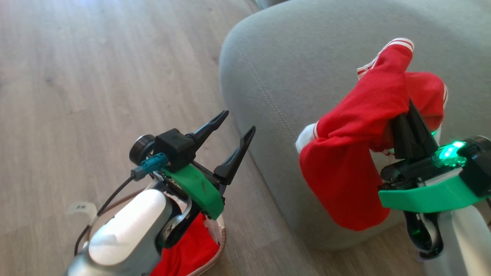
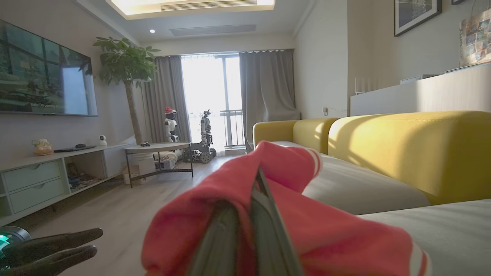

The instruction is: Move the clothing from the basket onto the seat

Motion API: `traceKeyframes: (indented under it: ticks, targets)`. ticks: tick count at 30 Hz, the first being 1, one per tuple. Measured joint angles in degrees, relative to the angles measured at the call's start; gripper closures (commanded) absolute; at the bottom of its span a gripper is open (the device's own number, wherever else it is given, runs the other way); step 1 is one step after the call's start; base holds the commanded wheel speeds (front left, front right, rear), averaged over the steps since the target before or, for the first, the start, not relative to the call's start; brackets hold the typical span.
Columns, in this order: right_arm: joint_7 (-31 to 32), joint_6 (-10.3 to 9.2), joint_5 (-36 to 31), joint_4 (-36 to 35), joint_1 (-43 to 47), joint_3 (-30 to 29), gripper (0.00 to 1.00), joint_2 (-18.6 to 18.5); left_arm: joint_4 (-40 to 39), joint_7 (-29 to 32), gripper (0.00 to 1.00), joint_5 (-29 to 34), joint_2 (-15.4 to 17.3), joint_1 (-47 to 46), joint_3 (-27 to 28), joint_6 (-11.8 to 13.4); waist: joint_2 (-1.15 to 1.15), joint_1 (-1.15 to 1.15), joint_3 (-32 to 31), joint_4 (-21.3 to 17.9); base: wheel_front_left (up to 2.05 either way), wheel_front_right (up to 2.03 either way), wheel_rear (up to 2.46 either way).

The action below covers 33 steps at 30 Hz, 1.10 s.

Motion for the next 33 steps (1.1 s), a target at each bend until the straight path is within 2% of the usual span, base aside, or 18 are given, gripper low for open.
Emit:
traceKeyframes:
  ticks: [9,17,21,33]
  targets:
    - [0.0,0.0,0.02,-1.6,0.0,-0.42,1.0,0.33,-0.1,0.0,0.0,0.05,0.87,-0.03,-0.01,0.35,0.0,0.0,1.83,-5.11,0.0,0.0,0.0]
    - [0.0,0.0,0.76,-0.85,-1.43,-0.33,1.0,0.01,-0.46,0.08,0.0,0.53,1.52,-0.44,-0.02,0.78,0.0,0.0,3.85,-6.52,0.0,0.0,0.0]
    - [0.0,0.0,1.51,1.07,-6.9,-0.18,1.0,-1.34,-0.85,0.27,0.0,0.9,1.58,-1.66,-0.15,0.77,0.0,0.0,5.16,-6.36,0.0,0.0,0.0]
    - [-0.01,0.0,7.33,11.83,-27.79,0.83,1.0,-9.58,-2.29,2.05,0.0,1.56,2.82,-4.95,-0.8,0.27,0.0,0.01,10.94,-4.0,0.0,0.0,0.0]
